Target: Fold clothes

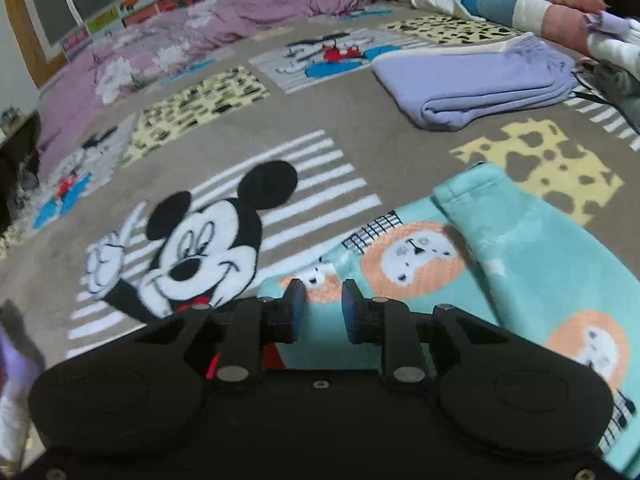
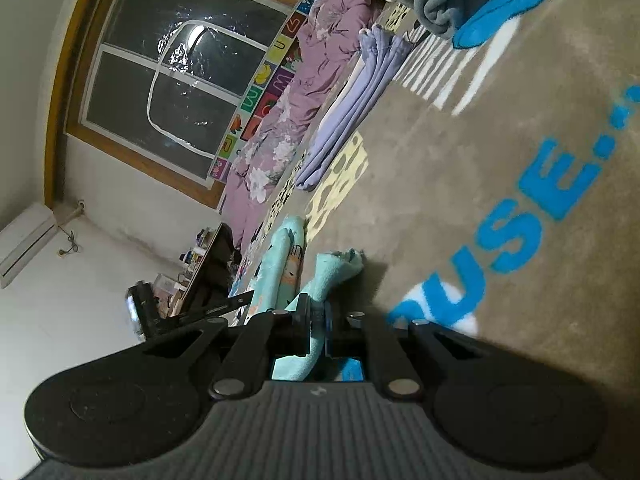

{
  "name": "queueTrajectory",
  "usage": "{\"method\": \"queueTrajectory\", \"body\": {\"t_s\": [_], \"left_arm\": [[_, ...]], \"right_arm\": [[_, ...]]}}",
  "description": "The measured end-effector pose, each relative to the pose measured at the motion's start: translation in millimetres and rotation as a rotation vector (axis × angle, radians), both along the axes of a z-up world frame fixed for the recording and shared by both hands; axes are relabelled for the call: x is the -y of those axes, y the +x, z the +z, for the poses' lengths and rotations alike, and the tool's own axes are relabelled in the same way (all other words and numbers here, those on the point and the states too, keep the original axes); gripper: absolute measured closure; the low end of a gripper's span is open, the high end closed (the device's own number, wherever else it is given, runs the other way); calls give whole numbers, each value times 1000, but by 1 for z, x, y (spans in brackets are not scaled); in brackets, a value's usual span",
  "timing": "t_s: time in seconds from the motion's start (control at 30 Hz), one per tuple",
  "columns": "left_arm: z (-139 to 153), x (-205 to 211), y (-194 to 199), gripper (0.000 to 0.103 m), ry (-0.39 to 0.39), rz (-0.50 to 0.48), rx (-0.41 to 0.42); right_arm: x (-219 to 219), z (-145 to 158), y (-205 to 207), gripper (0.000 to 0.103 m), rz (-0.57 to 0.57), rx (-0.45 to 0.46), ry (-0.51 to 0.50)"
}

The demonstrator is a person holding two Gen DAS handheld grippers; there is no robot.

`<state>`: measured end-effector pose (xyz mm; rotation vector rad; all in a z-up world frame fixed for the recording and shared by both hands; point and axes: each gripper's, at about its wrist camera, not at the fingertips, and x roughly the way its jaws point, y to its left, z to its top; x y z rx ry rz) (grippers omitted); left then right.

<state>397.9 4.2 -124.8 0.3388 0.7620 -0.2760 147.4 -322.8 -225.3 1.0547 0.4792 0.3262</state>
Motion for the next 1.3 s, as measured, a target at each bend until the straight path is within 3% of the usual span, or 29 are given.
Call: {"method": "queueTrajectory", "body": {"t_s": [0.07, 0.3, 0.53, 0.73, 0.83, 0.93, 1.0, 1.1, 1.3], "left_arm": [[3, -7, 2, 82, -48, 16, -17], [8, -14, -2, 82, -106, 19, -38], [39, -37, -43, 82, -210, 11, 32], [50, -45, -116, 82, -166, -51, 54], [33, -32, -145, 82, -138, -115, 25], [4, -18, -150, 84, -98, -113, -34], [3, -17, -152, 86, -112, -106, -22], [23, -29, -167, 86, -184, -82, 29], [33, -38, -216, 86, -207, -51, 94]], "right_arm": [[1, 0, 0, 95, -2, -1, 1], [3, 5, -3, 95, -3, 33, 5], [5, 9, -5, 95, -9, 54, 4], [6, 13, -8, 95, -16, 73, -5], [5, 15, -10, 95, -17, 85, -9], [4, 16, -10, 95, -17, 98, -21], [3, 17, -11, 95, -16, 111, -34], [2, 16, -13, 95, -26, 117, -47], [2, 17, -16, 95, -35, 135, -52]]}}
